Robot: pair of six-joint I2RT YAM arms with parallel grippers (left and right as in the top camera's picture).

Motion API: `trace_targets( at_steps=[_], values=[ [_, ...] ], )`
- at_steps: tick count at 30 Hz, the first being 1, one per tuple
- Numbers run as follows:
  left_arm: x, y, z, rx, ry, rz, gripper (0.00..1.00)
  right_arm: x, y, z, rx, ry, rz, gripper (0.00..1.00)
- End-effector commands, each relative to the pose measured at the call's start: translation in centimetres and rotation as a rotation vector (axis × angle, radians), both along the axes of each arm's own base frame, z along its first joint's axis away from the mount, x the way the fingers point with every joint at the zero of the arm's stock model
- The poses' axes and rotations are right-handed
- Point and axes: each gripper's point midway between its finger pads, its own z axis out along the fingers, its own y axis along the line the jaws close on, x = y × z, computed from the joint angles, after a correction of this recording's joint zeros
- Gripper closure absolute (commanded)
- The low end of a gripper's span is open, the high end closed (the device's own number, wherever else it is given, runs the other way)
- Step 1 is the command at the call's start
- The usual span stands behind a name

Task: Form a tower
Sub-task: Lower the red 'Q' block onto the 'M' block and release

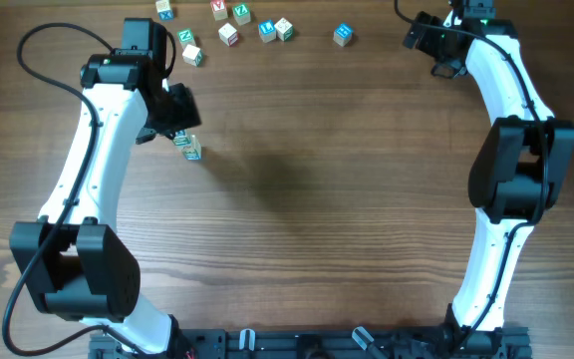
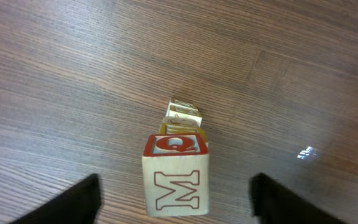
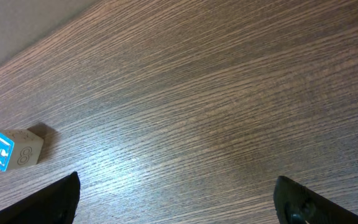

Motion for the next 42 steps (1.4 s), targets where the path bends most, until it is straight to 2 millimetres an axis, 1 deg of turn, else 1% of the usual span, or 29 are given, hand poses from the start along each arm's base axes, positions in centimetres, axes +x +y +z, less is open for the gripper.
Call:
trace_targets(
  at_steps=[1, 2, 4, 6, 7, 11, 14, 16, 18, 19, 22, 24, 26, 28, 32, 34, 35, 39, 42],
  values=[
    [0.0, 0.2, 0.4, -0.006, -0.013, -0.018, 0.14, 0.2, 0.1, 2.3, -0.011, -0.041, 0.008, 0.00],
    [0.0, 0.2, -0.1, 0.001, 0.001, -0.045, 0.10, 0.2, 0.1, 2.3, -0.011, -0.041, 0.008, 0.01],
    [-0.1, -0.2, -1.4, -0.004, 0.044, -0.091, 0.06, 0.2, 0.1, 2.3, -0.010, -0.041, 0.007, 0.00],
    [-0.2, -0.8, -2.4, -0.035, 0.075, -0.130, 0.06, 0.2, 0.1, 2.3, -0.011, -0.041, 0.007, 0.00],
    [-0.3, -1.0, -3.2, -0.045, 0.098, -0.146, 0.07, 0.2, 0.1, 2.3, -0.011, -0.041, 0.007, 0.00],
    [-0.3, -1.0, -4.8, -0.041, 0.143, -0.171, 0.11, 0.2, 0.1, 2.3, -0.011, -0.041, 0.008, 0.00],
    [-0.5, -1.0, -5.4, -0.039, 0.166, -0.190, 0.13, 0.2, 0.1, 2.3, -0.011, -0.041, 0.007, 0.00],
    [-0.5, -1.0, -5.5, -0.038, 0.169, -0.192, 0.20, 0.2, 0.1, 2.3, -0.011, -0.041, 0.007, 0.00],
    [-0.6, -1.0, -5.5, -0.038, 0.169, -0.192, 0.23, 0.2, 0.1, 2.3, -0.011, -0.041, 0.008, 0.00],
    [-0.6, -1.0, -5.6, -0.038, 0.171, -0.192, 0.24, 0.2, 0.1, 2.3, -0.011, -0.041, 0.008, 0.00],
    [-0.6, -1.0, -5.8, -0.038, 0.177, -0.192, 0.20, 0.2, 0.1, 2.3, -0.011, -0.041, 0.008, 0.00],
    [-0.6, -1.0, -6.2, -0.039, 0.187, -0.192, 0.20, 0.2, 0.1, 2.3, -0.011, -0.041, 0.008, 0.00],
    [-0.6, -1.0, -6.6, -0.039, 0.197, -0.192, 0.28, 0.2, 0.1, 2.3, -0.011, -0.041, 0.008, 0.00],
    [-0.5, -0.9, -6.7, -0.034, 0.196, -0.194, 0.33, 0.2, 0.1, 2.3, -0.011, -0.041, 0.008, 0.00],
    [-0.1, -0.6, -6.7, -0.015, 0.181, -0.192, 0.40, 0.2, 0.1, 2.3, -0.011, -0.041, 0.008, 0.00],
    [-0.2, -0.6, -6.7, -0.015, 0.183, -0.191, 0.52, 0.2, 0.1, 2.3, -0.011, -0.041, 0.007, 0.00],
    [-0.2, -0.6, -6.7, -0.015, 0.183, -0.191, 0.55, 0.2, 0.1, 2.3, -0.011, -0.041, 0.008, 0.00],
    [-0.3, -0.6, -6.7, -0.012, 0.187, -0.191, 0.56, 0.2, 0.1, 2.3, -0.011, -0.041, 0.008, 0.00],
    [-0.3, -0.2, -6.7, 0.006, 0.191, -0.188, 0.64, 0.2, 0.1, 2.3, -0.011, -0.041, 0.008, 0.00]
  ],
)
